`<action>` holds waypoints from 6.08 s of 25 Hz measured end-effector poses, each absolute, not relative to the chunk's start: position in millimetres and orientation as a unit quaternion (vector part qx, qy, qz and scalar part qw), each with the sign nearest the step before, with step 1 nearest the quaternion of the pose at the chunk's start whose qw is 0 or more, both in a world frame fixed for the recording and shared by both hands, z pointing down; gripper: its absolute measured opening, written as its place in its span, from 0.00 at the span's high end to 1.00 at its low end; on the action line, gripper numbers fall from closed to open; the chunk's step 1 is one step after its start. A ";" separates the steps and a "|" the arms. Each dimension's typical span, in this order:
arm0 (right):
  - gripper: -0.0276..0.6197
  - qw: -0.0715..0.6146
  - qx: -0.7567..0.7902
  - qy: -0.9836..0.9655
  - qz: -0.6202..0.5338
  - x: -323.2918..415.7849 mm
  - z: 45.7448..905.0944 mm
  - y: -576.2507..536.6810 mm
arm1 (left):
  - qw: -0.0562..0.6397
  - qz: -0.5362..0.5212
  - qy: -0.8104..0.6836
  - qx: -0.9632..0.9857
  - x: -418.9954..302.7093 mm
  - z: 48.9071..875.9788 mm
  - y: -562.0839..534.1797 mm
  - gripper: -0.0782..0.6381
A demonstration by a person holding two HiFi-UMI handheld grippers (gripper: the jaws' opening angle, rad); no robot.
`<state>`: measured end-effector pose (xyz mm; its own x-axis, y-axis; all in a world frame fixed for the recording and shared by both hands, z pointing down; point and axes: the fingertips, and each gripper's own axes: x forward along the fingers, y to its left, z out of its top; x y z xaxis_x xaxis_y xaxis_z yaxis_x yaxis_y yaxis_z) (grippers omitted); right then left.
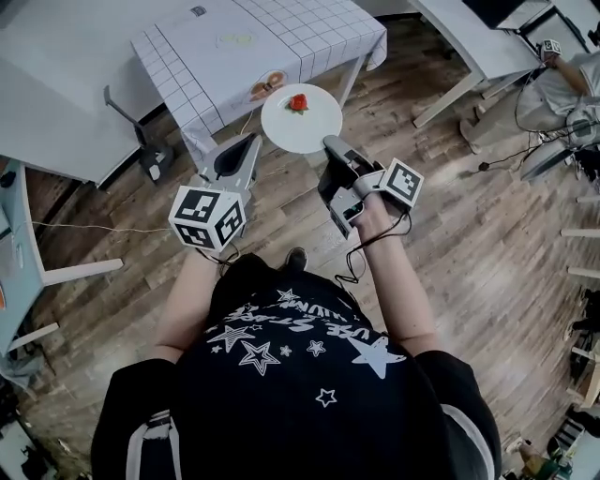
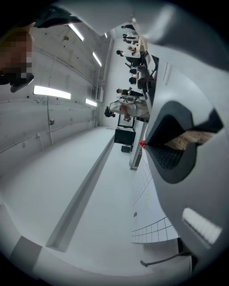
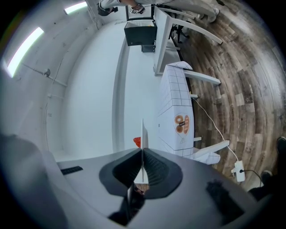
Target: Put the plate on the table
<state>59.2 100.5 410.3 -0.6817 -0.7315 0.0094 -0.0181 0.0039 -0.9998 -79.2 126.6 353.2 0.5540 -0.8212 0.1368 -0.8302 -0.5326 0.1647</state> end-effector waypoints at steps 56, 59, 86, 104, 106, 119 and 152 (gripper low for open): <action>0.93 0.274 -0.320 0.653 -0.629 64.7 415.4 -157.8 | 0.120 0.006 -0.460 0.880 -86.9 381.0 -145.2 0.88; 0.93 0.260 -0.303 0.658 -0.639 64.3 419.3 -175.7 | 0.123 0.009 -0.481 0.868 -86.9 382.0 -156.3 0.88; 0.93 0.160 -0.196 0.688 -0.680 143.7 427.5 -344.7 | 0.123 0.023 -0.623 0.772 -10.3 378.3 -271.1 0.88; 0.93 0.148 -0.199 0.694 -0.675 108.4 432.5 -413.9 | 0.108 0.013 -0.630 0.769 -46.7 373.9 -336.2 0.88; 0.93 0.158 -0.205 0.697 -0.669 103.6 434.3 -426.8 | 0.102 0.013 -0.624 0.775 -52.4 378.9 -347.2 0.88; 0.93 0.160 -0.239 0.699 -0.654 75.5 426.3 -505.7 | 0.111 -0.009 -0.616 0.780 -115.6 372.3 -436.3 0.88; 0.93 -0.009 -0.146 0.710 -0.689 -4.6 539.2 -650.9 | 0.186 0.024 -0.735 0.652 -143.4 441.1 -527.5 0.88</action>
